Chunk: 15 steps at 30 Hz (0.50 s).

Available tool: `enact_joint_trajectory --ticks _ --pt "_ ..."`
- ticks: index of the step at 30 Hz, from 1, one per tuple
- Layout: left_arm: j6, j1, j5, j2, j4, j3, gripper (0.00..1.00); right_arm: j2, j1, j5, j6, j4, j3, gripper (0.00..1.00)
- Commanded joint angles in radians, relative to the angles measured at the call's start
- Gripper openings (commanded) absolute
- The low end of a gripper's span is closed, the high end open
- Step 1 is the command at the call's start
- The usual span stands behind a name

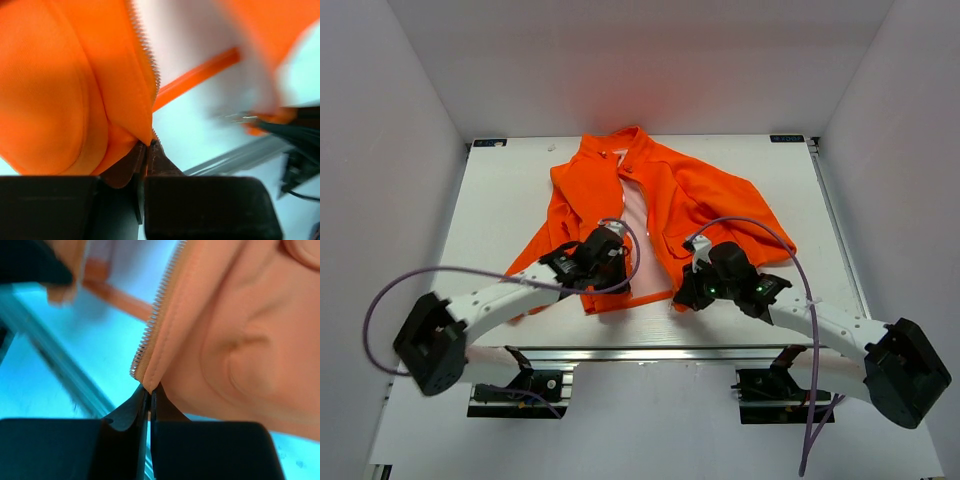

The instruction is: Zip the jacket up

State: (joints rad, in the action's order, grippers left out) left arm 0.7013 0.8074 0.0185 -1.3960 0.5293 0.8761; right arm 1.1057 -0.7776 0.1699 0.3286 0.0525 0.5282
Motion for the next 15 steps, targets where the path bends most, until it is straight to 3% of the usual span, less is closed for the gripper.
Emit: enact_joint_trajectory --ticks 1,5,15 --pt "-0.112 0.006 0.011 0.182 -0.185 -0.066 0.0 -0.003 0.035 0.302 -0.183 0.024 0.055 0.0" --pt "-0.21 0.006 -0.115 0.307 -0.359 -0.155 0.0 0.06 0.057 0.511 -0.289 0.059 0.13 0.0" --pt "-0.296 0.006 -0.298 0.325 -0.552 -0.227 0.0 0.163 0.075 0.654 -0.315 0.026 0.242 0.0"
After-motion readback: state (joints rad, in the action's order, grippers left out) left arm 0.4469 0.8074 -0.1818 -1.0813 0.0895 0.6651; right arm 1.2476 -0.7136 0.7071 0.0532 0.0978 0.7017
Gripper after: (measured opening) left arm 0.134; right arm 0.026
